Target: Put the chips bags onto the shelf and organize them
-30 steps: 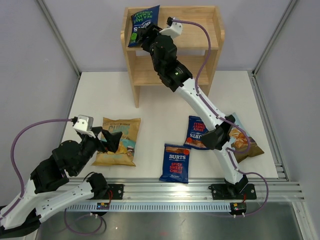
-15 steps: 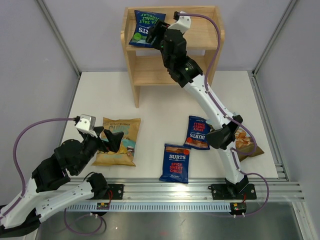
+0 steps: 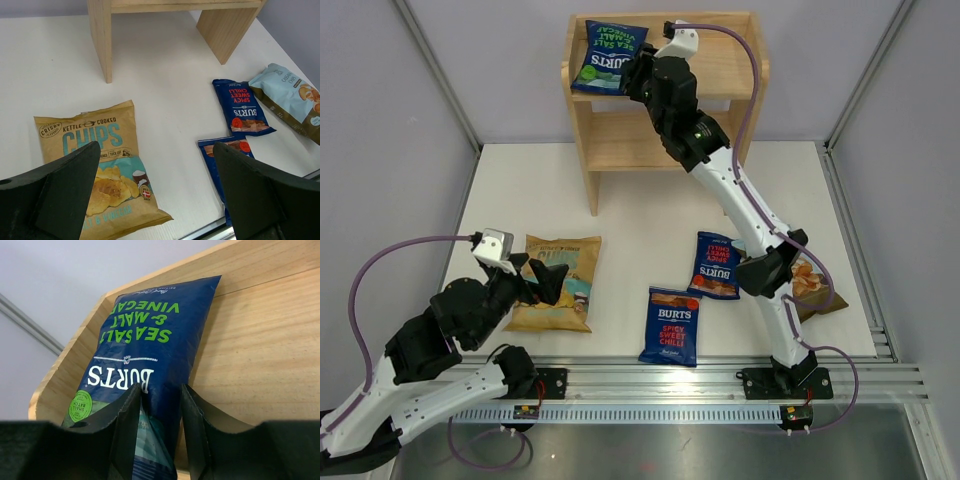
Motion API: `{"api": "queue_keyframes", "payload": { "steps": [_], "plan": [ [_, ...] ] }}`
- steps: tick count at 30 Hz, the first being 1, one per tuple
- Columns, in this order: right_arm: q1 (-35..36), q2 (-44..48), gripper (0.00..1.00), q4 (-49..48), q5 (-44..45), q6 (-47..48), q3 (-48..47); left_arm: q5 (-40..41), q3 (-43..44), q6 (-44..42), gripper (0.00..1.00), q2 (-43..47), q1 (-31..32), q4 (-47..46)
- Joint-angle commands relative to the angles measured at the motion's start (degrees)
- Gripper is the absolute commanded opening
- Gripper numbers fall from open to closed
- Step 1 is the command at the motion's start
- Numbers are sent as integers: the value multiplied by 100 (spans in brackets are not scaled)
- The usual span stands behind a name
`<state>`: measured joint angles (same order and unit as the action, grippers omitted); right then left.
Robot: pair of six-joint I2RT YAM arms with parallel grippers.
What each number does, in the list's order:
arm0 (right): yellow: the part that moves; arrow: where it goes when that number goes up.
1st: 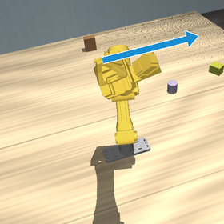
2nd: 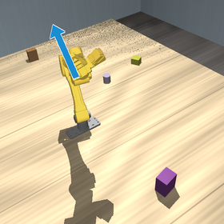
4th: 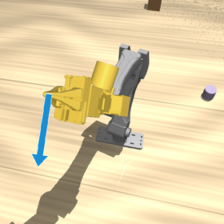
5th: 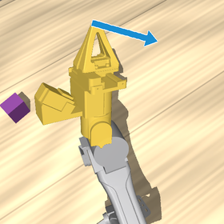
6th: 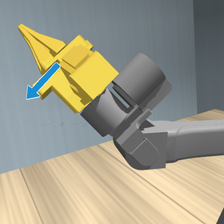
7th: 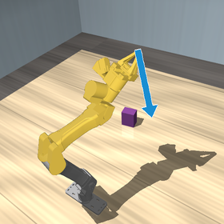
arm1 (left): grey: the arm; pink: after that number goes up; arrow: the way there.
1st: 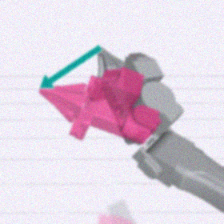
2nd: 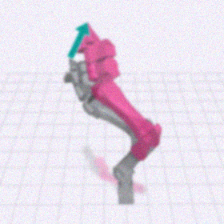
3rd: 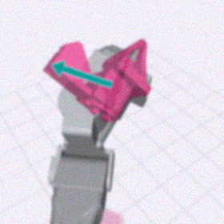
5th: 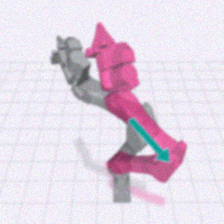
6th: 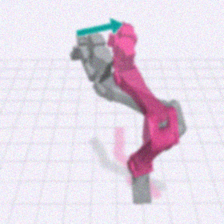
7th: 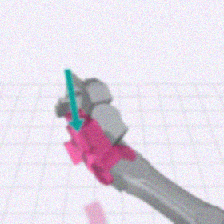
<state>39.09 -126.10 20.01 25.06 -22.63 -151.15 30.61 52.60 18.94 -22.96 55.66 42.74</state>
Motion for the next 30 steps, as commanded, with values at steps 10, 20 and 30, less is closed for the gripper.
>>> {"api": "queue_keyframes", "payload": {
  "steps": [10,20,30],
  "plan": [
    [-235,-134,52,126,-784,356,-354,-152,-48,-136,99,-51,-90,-301],
    [-288,648,70,380,-643,803,-257,-372,5,-127,99,-340,-248,-345],
    [-279,2176,89,1715,-502,1191,620,-1275,155,881,99,-1307,-257,-459]
  ]
}}
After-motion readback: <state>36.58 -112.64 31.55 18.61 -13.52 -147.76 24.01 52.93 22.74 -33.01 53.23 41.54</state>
